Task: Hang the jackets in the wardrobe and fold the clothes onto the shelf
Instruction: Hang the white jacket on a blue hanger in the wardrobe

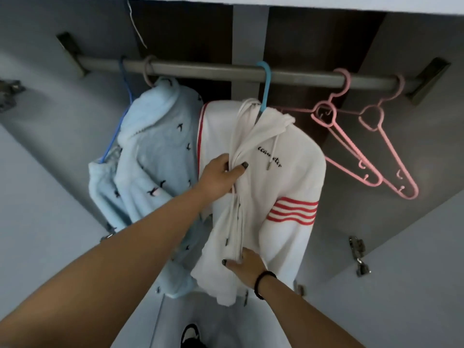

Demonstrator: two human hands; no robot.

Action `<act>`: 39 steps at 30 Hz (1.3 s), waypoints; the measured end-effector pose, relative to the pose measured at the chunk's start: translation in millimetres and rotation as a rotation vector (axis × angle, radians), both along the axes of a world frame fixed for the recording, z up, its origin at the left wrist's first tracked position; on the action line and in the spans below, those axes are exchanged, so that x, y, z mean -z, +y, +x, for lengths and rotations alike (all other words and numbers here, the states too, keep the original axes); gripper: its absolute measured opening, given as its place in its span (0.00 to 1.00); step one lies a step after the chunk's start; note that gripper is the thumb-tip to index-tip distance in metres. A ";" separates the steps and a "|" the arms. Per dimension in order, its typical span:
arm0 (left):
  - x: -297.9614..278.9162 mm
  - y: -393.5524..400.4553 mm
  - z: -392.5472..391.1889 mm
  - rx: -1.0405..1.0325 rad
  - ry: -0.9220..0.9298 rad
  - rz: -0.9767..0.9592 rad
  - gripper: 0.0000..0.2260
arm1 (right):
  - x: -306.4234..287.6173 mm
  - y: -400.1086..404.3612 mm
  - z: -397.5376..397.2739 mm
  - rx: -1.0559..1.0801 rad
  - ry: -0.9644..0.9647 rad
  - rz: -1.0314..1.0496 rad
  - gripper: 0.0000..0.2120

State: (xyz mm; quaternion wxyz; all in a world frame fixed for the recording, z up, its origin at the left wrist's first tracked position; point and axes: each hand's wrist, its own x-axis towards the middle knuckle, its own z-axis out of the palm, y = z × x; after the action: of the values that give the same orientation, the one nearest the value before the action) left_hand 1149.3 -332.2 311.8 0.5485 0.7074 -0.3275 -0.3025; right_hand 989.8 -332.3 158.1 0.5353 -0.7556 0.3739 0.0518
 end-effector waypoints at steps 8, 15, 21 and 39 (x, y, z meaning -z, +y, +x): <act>-6.1 12.9 -6.6 -0.034 0.121 0.046 0.15 | 3.8 43.0 -40.7 0.128 -0.043 -0.036 0.13; 74.5 101.2 -40.8 -0.094 0.265 0.215 0.07 | -29.5 58.2 -34.1 0.195 -0.118 -0.248 0.12; 148.9 197.2 -82.9 -0.168 0.708 0.615 0.11 | -79.9 67.0 -8.8 0.241 -0.164 -0.320 0.07; 98.5 214.3 -85.9 -0.363 1.227 0.052 0.06 | -130.9 94.4 28.3 0.380 -0.341 0.120 0.10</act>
State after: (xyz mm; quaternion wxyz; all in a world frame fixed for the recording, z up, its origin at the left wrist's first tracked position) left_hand 1063.4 -117.9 213.3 0.6614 0.4628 0.1783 -0.5626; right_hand 1018.1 -237.9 289.0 0.6345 -0.6367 0.4097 -0.1555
